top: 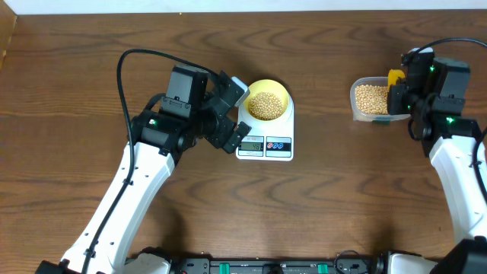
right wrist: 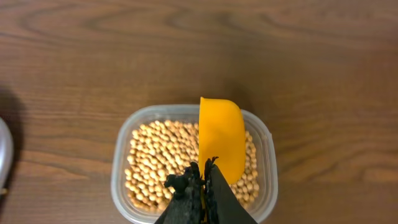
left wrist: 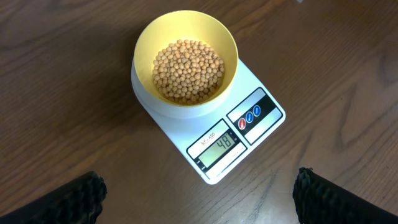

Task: Scoop item into bowl and weigh 50g on scale
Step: 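Move the empty scoop with the right gripper back over the soybean tub, then lower the scoop into the soybeans and drag it toward the right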

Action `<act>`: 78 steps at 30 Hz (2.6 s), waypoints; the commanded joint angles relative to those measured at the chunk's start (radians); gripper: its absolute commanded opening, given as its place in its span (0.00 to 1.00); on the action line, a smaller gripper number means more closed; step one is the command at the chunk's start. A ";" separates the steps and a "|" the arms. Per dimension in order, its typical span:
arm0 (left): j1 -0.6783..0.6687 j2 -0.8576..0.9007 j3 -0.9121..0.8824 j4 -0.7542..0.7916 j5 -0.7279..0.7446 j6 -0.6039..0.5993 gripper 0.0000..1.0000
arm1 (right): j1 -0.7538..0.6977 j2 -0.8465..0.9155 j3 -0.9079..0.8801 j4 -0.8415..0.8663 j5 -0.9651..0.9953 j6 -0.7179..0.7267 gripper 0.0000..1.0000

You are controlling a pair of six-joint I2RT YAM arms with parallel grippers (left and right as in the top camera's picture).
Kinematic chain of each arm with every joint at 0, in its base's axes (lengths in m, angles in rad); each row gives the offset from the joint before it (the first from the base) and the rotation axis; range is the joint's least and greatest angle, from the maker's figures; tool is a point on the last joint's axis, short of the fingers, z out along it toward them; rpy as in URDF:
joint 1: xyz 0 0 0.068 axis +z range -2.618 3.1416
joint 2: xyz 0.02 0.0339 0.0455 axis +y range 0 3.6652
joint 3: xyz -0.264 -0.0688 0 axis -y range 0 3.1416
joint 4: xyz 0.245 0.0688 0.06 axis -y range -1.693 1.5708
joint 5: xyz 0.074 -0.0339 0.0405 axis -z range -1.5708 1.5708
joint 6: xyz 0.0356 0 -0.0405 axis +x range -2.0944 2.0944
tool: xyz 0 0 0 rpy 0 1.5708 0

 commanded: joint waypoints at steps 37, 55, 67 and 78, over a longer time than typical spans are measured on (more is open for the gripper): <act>0.003 -0.015 -0.006 -0.003 0.013 -0.009 0.98 | -0.027 0.155 -0.001 -0.036 -0.263 0.081 0.01; 0.003 -0.015 -0.006 -0.002 0.013 -0.009 0.98 | -0.208 0.137 -0.001 -0.035 -0.435 0.166 0.01; 0.003 -0.015 -0.006 -0.002 0.013 -0.009 0.98 | -0.268 0.057 -0.001 -0.033 -0.445 0.183 0.01; 0.003 -0.015 -0.006 -0.003 0.013 -0.009 0.98 | -0.268 0.054 -0.001 -0.035 -0.492 0.219 0.01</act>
